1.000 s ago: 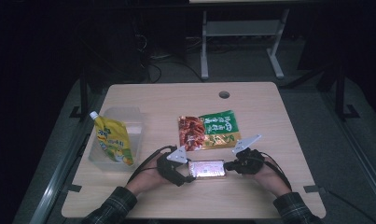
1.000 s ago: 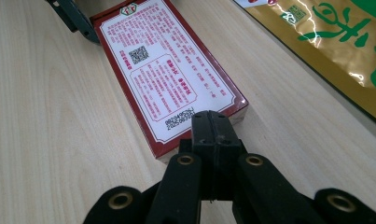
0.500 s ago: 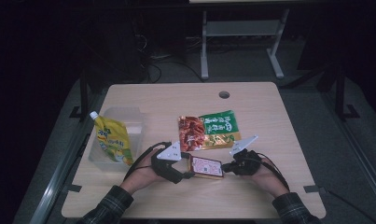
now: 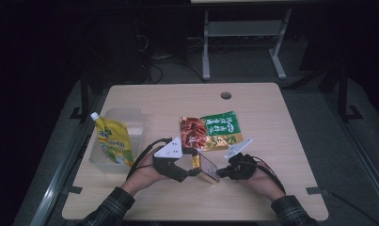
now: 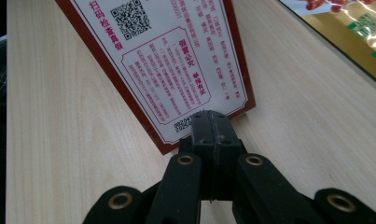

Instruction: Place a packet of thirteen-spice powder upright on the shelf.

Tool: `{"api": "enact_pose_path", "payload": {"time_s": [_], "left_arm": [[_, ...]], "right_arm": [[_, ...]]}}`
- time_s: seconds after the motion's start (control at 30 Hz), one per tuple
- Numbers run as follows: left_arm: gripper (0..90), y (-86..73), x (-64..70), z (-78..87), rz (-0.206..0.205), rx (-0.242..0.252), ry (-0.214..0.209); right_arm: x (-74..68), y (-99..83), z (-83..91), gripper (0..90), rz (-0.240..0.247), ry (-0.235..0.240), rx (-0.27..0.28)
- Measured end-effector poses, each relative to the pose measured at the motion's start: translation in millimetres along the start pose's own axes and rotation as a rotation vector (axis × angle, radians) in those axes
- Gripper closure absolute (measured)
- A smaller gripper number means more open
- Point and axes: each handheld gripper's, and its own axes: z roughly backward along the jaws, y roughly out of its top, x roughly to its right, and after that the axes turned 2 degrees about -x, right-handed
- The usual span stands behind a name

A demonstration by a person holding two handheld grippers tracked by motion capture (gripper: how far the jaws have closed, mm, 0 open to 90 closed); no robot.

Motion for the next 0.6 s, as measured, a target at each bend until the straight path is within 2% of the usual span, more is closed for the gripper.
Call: {"api": "enact_pose_path", "payload": {"time_s": [0.07,0.13,0.17,0.23,0.3,0.6], "left_arm": [[31.4,5.7,-0.7,-0.5,-0.004,0.013,-0.008],[31.6,7.7,-0.2,-1.6,-0.002,0.021,-0.010],[31.7,9.3,0.1,-2.4,-0.005,0.023,-0.012],[31.8,11.8,0.4,-3.8,-0.008,0.027,-0.014],[31.9,14.4,1.4,-6.2,-0.008,0.032,-0.020],[31.9,16.5,1.5,-6.6,-0.010,0.035,-0.030]], "right_arm": [[-2.2,1.9,-4.1,89.9,0.015,0.004,-0.009],[-4.1,2.8,-5.8,89.9,0.010,0.012,-0.013],[-5.4,4.3,-10.1,89.9,0.043,0.008,-0.027],[-8.0,5.8,-13.1,89.9,0.046,0.018,-0.032],[-9.6,7.6,-17.1,89.9,0.077,0.018,-0.033],[-19.4,14.8,-26.6,89.9,0.109,0.035,-0.026]]}}
